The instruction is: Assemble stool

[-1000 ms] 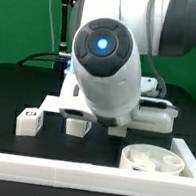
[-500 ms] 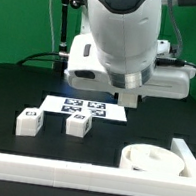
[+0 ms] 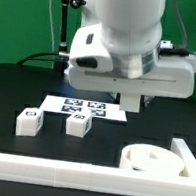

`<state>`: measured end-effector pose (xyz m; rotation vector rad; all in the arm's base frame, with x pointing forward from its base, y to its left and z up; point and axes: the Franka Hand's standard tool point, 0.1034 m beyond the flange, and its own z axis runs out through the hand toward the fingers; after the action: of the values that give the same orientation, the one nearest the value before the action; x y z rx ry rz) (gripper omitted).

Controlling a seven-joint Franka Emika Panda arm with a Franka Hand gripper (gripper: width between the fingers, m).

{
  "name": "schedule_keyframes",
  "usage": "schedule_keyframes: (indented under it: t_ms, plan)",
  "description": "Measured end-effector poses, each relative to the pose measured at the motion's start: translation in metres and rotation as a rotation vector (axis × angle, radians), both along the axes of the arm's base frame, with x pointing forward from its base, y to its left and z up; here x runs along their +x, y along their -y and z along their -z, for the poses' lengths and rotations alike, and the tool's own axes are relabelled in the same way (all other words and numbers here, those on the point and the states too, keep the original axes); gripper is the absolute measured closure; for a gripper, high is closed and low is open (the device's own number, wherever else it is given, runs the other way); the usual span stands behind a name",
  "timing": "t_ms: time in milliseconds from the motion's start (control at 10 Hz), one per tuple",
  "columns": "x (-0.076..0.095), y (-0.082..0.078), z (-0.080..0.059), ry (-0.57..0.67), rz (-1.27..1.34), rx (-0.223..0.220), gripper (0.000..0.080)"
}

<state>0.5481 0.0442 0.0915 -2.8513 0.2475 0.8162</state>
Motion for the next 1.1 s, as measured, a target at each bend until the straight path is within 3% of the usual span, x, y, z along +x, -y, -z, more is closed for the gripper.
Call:
schedule_keyframes:
  t_ms: [200, 700, 1100]
  plan:
    - [0.01, 0.002, -0.01, 0.146, 0.021, -0.026, 0.0461]
    - [0.03, 0.003, -0.007, 0.494, 0.016, -0.085, 0.0461]
    - [0.059, 0.002, -0.026, 0.775, 0.004, -0.12, 0.0461]
